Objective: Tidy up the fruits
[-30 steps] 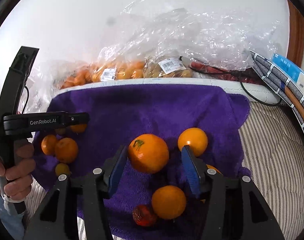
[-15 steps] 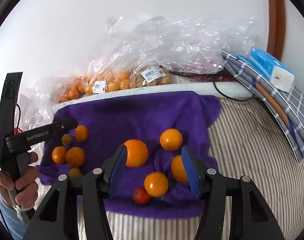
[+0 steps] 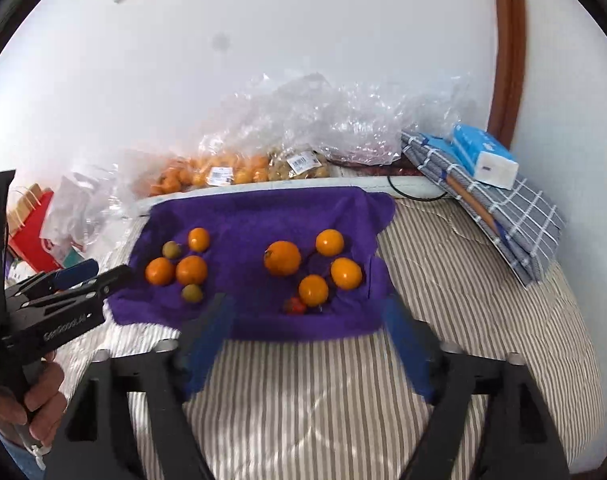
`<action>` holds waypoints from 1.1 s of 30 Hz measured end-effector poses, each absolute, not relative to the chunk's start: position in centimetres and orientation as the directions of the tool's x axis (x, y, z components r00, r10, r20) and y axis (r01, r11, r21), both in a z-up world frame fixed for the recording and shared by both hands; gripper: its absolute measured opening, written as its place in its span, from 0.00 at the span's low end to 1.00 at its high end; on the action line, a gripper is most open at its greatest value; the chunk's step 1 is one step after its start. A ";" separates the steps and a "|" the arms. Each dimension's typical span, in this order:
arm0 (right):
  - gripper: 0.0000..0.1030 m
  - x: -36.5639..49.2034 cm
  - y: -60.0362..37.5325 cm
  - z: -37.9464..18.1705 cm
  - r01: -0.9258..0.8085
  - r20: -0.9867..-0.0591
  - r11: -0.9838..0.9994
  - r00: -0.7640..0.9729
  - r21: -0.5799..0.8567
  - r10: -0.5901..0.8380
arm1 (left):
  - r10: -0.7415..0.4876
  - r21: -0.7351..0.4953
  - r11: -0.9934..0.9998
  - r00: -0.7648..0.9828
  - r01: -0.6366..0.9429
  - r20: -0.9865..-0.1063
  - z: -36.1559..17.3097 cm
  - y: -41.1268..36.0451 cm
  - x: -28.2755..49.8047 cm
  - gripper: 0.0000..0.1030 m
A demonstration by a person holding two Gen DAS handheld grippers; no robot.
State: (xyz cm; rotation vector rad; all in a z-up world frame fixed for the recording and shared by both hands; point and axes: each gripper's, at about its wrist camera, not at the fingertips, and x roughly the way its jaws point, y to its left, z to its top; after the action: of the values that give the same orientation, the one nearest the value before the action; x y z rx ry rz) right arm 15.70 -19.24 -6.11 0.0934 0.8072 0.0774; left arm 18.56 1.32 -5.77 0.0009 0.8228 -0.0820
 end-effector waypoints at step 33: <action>1.00 -1.1 -24.5 -0.4 -0.009 -0.573 0.997 0.818 0.080 0.053 | -0.035 -0.027 0.999 0.818 0.023 -0.574 0.2 -1.2 2.6 0.82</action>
State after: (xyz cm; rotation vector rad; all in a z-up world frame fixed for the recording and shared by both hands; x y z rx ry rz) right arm -1.12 -24.51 -0.38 0.0747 0.6129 0.0332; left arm 2.57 -1.18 0.23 -0.0195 0.6118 -0.0310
